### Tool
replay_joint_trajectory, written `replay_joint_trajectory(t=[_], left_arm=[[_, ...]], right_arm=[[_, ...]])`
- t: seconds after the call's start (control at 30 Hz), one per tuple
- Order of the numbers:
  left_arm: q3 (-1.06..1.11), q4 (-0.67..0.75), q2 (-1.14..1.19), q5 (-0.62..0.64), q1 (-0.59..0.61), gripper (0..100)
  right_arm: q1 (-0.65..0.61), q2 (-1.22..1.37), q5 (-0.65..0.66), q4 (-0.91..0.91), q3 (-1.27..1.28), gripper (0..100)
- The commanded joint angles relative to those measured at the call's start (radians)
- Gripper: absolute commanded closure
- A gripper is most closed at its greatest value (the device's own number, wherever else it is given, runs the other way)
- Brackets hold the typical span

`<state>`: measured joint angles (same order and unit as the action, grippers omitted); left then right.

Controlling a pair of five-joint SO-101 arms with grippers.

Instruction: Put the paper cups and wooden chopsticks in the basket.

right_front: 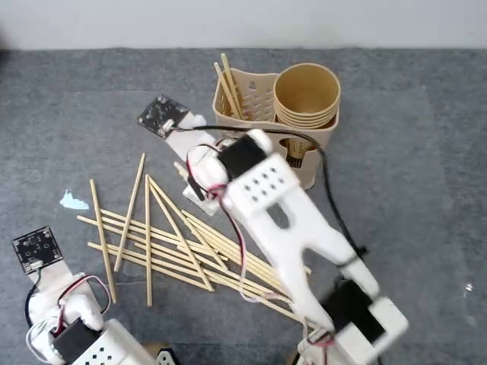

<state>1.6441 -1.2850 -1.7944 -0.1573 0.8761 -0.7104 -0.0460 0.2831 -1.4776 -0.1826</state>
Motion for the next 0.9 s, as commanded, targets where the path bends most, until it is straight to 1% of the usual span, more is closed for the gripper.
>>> replay_joint_trajectory(t=[0.0, 0.2, 0.33, 0.43, 0.6, 0.77, 0.87], left_arm=[[-0.008, 0.017, 0.003, -0.008, -0.008, 98], [-0.008, 0.017, 0.003, -0.008, -0.008, 98], [-0.007, 0.017, 0.003, -0.008, -0.008, 98], [-0.007, 0.017, 0.003, -0.008, -0.008, 98], [-0.007, 0.017, 0.003, -0.008, -0.008, 98], [-0.007, 0.017, 0.003, -0.008, -0.008, 98], [-0.007, 0.017, 0.003, -0.008, -0.008, 98]], right_arm=[[-0.012, -0.168, 0.015, 0.004, -0.061, 99.1], [-0.001, -0.222, 0.009, 0.062, -0.264, 99.1], [0.03, -0.222, 0.008, 0.2, -0.37, 99.1], [0.061, -0.222, 0.003, 0.329, -0.39, 99.1], [0.124, -0.219, -0.061, 0.552, -0.387, 99.1], [0.197, -0.137, -0.098, 0.69, -0.387, 99.1], [0.255, -0.074, -0.152, 0.739, -0.387, 99.1]])
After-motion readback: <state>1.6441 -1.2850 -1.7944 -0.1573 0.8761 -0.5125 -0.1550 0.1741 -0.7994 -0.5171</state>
